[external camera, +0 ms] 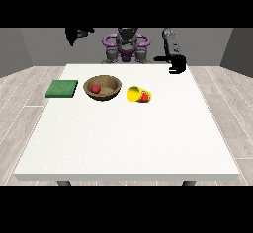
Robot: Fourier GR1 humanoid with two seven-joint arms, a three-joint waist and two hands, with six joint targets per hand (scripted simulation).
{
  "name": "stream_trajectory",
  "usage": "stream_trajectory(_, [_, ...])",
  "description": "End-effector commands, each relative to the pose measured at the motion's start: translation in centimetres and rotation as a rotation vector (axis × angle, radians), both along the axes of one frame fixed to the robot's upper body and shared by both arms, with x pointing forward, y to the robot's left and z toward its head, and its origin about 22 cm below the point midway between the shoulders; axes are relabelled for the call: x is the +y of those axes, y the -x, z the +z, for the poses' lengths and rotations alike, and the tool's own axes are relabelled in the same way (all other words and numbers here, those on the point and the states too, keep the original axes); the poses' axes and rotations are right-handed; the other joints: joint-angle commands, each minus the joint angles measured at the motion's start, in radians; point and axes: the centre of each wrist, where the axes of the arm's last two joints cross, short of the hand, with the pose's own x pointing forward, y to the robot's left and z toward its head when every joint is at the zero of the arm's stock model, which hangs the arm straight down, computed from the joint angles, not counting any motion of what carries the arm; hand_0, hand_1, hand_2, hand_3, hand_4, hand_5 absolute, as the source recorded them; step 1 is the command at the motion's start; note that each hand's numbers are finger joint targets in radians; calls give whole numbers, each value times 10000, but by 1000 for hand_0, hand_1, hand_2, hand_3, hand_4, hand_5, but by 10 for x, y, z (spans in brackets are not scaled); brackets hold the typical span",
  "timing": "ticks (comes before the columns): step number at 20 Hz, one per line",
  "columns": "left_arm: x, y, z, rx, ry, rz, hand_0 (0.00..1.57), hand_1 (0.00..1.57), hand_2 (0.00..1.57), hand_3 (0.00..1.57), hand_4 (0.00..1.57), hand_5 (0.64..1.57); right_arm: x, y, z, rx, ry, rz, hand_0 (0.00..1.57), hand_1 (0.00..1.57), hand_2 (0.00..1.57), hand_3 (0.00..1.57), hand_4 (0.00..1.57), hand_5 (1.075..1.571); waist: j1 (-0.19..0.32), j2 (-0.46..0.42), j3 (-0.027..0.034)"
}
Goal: Pick the cup and pour the ball into the bowl, then pick the bowl and place it on the pad
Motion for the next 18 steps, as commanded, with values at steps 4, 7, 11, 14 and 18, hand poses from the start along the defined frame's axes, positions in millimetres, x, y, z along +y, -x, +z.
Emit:
stream_trajectory(4, [106,-10,49,-1212,934,-1080,0,0,0,0,0,1547,28,1,16,-395,249,9,0,0,0,0,492,1568,-115,1055,90])
stream_trajectory(7, [129,-11,80,-1060,423,-1091,0,0,0,0,0,1533,27,-13,-10,85,-155,-54,0,0,0,0,470,1570,-188,1087,104])
stream_trajectory(11, [130,-17,145,-1103,-552,-1280,0,0,0,0,0,1518,31,-36,-47,809,-472,-142,0,0,0,0,458,1567,230,925,122])
stream_trajectory(14, [134,-16,190,-1507,-994,-1022,0,0,0,0,0,1518,45,-46,-71,811,-801,-93,0,0,0,0,392,1569,81,1289,127])
stream_trajectory(18, [151,-5,212,-1249,-1377,-851,0,0,0,0,0,1523,6,-57,-100,1325,-1250,93,0,0,0,0,386,1570,-153,1113,126])
